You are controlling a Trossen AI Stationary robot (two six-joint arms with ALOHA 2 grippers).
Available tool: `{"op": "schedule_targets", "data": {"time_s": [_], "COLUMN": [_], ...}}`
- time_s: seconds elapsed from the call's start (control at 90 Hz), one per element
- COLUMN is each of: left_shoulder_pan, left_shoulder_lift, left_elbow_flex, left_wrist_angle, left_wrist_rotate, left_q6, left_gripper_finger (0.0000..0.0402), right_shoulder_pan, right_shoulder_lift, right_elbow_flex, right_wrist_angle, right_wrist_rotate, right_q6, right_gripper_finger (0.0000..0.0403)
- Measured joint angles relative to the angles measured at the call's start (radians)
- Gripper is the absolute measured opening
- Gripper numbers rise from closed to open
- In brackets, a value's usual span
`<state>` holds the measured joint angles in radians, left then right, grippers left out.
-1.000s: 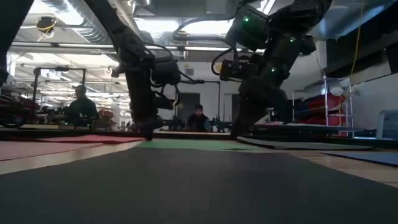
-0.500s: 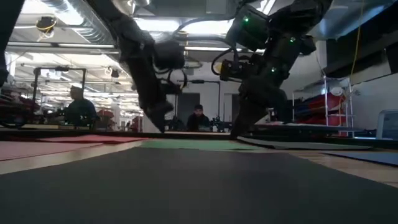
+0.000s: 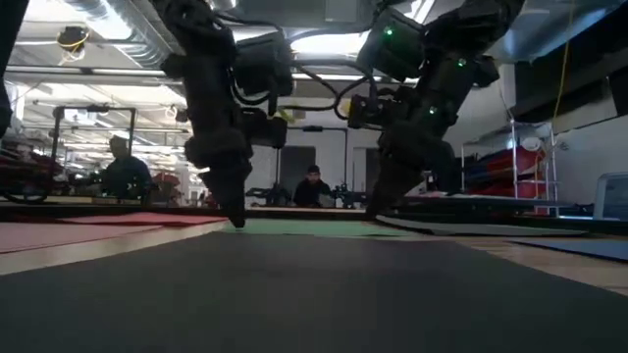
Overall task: Organize paper
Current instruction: Put the green paper on the top center of the table
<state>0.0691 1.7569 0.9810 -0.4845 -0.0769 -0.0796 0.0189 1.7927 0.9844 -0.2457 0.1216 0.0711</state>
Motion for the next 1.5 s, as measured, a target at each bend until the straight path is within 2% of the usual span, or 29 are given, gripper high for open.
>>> {"op": "schedule_targets", "data": {"time_s": [0.133, 0.578, 0.933, 1.144, 1.5], "left_shoulder_pan": [0.015, 0.047, 0.015, 0.013, 0.011], "left_shoulder_lift": [0.013, 0.016, 0.017, 0.017, 0.018], "left_elbow_flex": [-0.004, -0.005, -0.006, -0.007, -0.004], "left_wrist_angle": [-0.001, -0.036, -0.056, -0.055, -0.062], "left_wrist_rotate": [-0.041, -0.062, -0.068, -0.065, -0.071], "left_q6": [-0.005, 0.028, 0.027, 0.027, 0.032], "left_gripper_finger": [0.0000, 0.0000, 0.0000, 0.0000, 0.0000], "right_shoulder_pan": [0.000, 0.000, -0.014, -0.054, -0.044], "right_shoulder_lift": [0.000, 0.000, 0.009, 0.029, 0.026], "right_elbow_flex": [0.000, 0.000, 0.000, -0.035, -0.044], "right_wrist_angle": [-0.001, -0.013, -0.049, -0.048, -0.046], "right_wrist_rotate": [0.000, 0.003, 0.177, 0.163, 0.090], "right_q6": [0.000, 0.000, -0.001, 0.011, 0.051], "right_gripper_finger": [0.0000, 0.0000, 0.0000, 0.0000, 0.0000]}}
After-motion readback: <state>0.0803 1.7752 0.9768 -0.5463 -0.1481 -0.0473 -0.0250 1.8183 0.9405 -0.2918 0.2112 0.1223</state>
